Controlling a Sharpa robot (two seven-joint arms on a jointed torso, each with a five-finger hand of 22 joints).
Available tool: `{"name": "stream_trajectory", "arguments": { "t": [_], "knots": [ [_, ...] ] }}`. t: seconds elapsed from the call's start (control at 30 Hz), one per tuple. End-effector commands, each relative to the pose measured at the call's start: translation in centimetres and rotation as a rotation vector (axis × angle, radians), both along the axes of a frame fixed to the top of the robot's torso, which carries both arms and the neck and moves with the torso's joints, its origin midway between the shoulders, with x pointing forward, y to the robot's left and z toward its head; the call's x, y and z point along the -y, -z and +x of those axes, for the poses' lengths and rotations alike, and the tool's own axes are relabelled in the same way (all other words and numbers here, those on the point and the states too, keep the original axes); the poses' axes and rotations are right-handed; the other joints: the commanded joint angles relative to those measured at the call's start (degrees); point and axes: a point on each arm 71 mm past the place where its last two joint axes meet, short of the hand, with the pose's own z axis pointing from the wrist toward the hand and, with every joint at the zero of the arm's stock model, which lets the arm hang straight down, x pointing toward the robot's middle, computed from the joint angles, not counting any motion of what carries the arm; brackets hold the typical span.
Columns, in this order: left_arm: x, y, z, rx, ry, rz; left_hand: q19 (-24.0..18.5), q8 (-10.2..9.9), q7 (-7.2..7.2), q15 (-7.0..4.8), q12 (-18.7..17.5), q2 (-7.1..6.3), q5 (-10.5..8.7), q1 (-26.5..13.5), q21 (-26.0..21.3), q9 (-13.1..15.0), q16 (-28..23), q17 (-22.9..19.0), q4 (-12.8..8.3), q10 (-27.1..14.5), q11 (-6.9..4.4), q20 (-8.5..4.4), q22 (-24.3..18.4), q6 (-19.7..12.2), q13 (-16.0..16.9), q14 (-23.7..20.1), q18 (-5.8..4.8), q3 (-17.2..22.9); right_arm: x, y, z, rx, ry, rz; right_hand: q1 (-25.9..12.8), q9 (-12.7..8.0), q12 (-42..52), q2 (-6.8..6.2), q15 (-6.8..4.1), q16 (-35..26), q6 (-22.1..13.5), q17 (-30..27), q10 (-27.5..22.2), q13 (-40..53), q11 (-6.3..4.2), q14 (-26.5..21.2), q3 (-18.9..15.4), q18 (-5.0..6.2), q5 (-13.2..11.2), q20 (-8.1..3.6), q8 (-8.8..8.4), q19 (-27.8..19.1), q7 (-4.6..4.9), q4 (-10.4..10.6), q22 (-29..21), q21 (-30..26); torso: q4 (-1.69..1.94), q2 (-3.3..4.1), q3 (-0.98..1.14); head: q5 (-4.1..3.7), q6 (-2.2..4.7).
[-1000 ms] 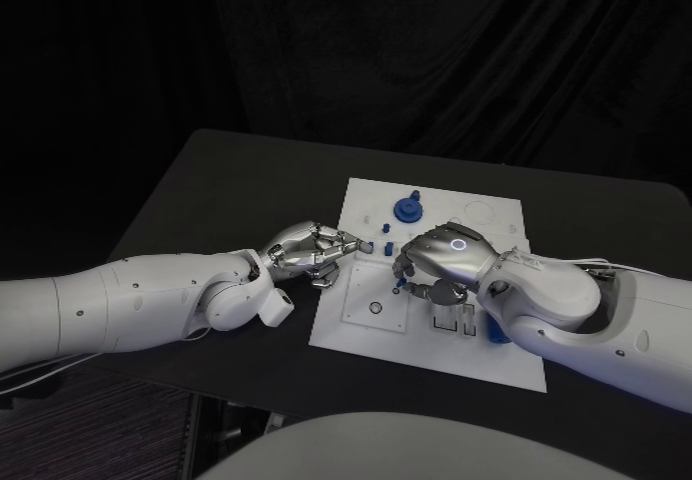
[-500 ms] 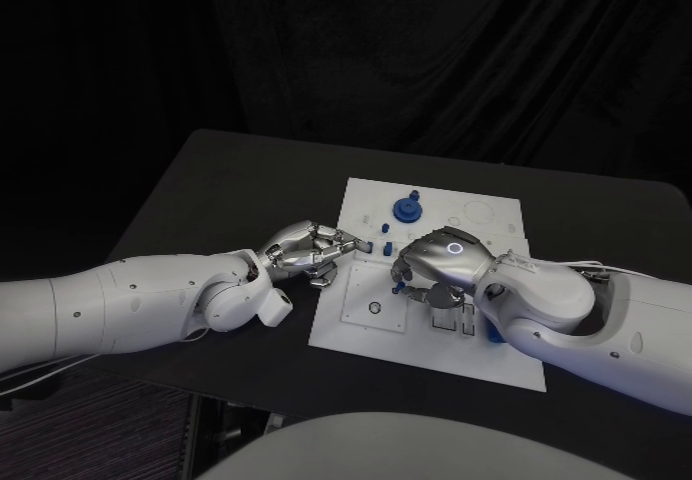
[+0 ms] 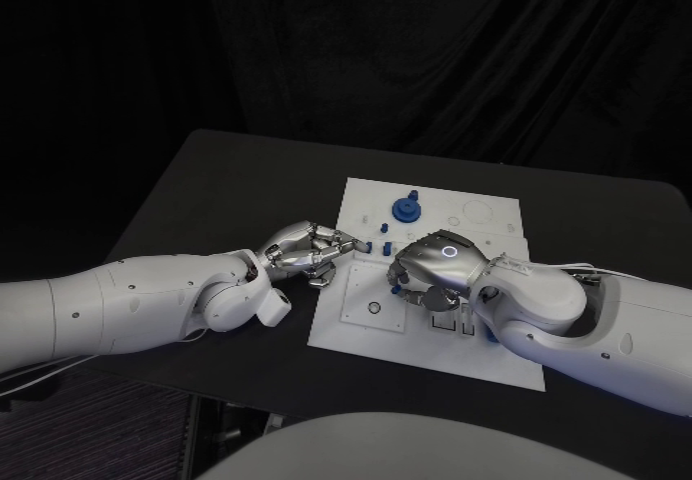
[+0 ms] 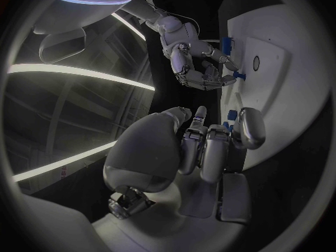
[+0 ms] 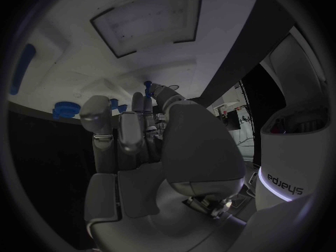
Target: Assemble the parts on the task board
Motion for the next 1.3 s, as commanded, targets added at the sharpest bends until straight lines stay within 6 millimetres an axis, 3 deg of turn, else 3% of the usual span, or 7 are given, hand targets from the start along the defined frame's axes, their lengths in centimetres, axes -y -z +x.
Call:
{"name": "stream_trajectory", "arguments": {
  "t": [0.03,0.23,0.57,0.8,0.97,1.17,1.3],
  "knots": [
    [0.2,0.0,0.0,-0.003,0.002,-0.004,-0.4,0.1,0.01,-0.08,0.2,0.22,-0.23,0.3,-0.3,0.0,0.1,15.1,-0.1,6.0,0.24,-0.01,4.4,0.1,15.1,6.2,1.13,0.2,-0.1,0.1,-0.1,0.002,0.004,0.003,0.2,0.1,-0.2,0.24,-0.16,-0.1,-0.2,0.1,-0.1,0.1,0.30,-0.2,0.3,-0.80,0.1,-0.16,0.05,-0.2,0.14,-0.1,6.7,-0.1,0.02,0.00,0.00,0.01,-0.01],
    [0.1,0.1,0.0,-0.006,0.003,-0.003,-0.9,0.1,0.02,-0.05,0.2,0.25,-0.36,0.2,-0.7,0.0,0.1,15.1,0.0,6.0,0.26,0.00,4.1,0.0,15.1,6.2,1.24,0.3,-0.1,0.3,0.0,-0.007,0.008,-0.012,0.3,0.1,-0.4,0.13,-0.08,-0.4,-0.6,-0.3,-0.4,0.2,0.46,-0.4,0.3,-0.75,-0.6,-0.14,-0.32,-0.4,0.36,-0.2,6.6,-0.5,0.00,-0.01,0.02,0.01,-0.01],
    [-0.1,0.0,0.1,0.007,-0.006,-0.007,-9.6,0.2,0.18,0.11,-5.4,-0.05,-0.59,-0.2,-6.8,0.2,-0.5,9.1,-0.4,-6.1,0.43,0.13,0.3,-0.6,8.4,-0.8,2.91,1.4,0.4,0.5,0.1,-0.011,0.025,-0.024,-1.3,-6.8,-2.8,-1.39,2.65,-4.3,-15.7,-4.5,-13.2,2.0,3.90,-4.8,-3.5,0.48,-13.7,1.98,-7.00,-4.7,-1.19,2.2,4.8,-9.6,0.04,-0.03,0.05,0.02,-0.01],
    [-0.6,-0.4,0.2,0.064,-0.045,-0.021,-29.9,0.9,1.21,1.81,-33.9,-0.74,-0.08,0.0,-25.0,0.6,-14.4,-22.3,-1.5,-46.6,2.09,1.40,-8.9,-0.8,-16.6,-40.8,5.46,3.7,1.4,-0.8,0.4,0.011,0.037,0.063,2.3,-12.6,-2.6,-3.30,3.01,-5.2,-22.8,-6.0,-21.3,1.2,4.34,-6.4,-9.8,0.89,-17.4,2.54,-6.92,-5.5,-3.20,9.9,4.4,-13.3,-0.01,-0.06,0.04,-0.65,-0.01],
    [-1.6,-0.9,0.2,0.106,-0.085,-0.019,-32.8,1.3,1.23,2.92,-41.3,-0.65,-0.24,0.2,-31.3,0.8,-23.8,-31.2,-1.9,-47.1,2.95,2.30,-11.7,-1.4,-22.8,-50.0,5.12,4.2,2.7,-3.2,1.5,0.016,0.086,0.137,3.4,-13.1,-1.6,-2.60,2.93,-4.0,-21.6,-4.9,-20.5,1.0,4.47,-5.4,-9.7,0.59,-16.9,2.64,-6.37,-4.5,-2.41,11.2,4.8,-11.6,0.00,-0.07,0.08,-1.43,-0.01],
    [-2.8,-2.2,0.8,0.173,-0.121,-0.022,-41.4,2.2,0.43,8.89,-61.4,-1.02,-0.91,1.5,-46.3,1.4,-49.5,-49.5,-1.2,-51.0,8.51,5.08,-20.0,-3.5,-42.1,-60.8,2.24,4.0,5.1,-6.2,3.5,-0.006,0.201,0.164,3.8,-13.6,-0.5,-0.56,2.85,-2.8,-18.7,-3.8,-19.1,0.3,4.65,-4.5,-9.2,0.32,-14.4,2.69,-5.17,-3.5,-1.11,10.8,5.2,-9.8,0.04,-0.32,0.17,-2.49,-0.01],
    [-3.5,-3.3,1.8,0.215,-0.133,-0.023,-43.2,2.4,0.27,8.40,-67.2,-0.31,-1.62,3.0,-55.1,1.5,-58.3,-58.4,-0.3,-52.5,6.84,4.80,-27.1,-4.6,-51.1,-61.7,3.28,0.7,7.2,-7.4,4.7,-0.019,0.285,0.127,3.7,-14.1,-0.8,0.52,2.74,-1.5,-17.2,-2.6,-18.0,-1.0,4.67,-3.1,-9.1,-0.09,-12.9,2.60,-4.74,-1.9,-0.59,10.2,5.8,-6.7,-0.05,-0.36,0.23,-3.16,-0.01]
  ]
}}
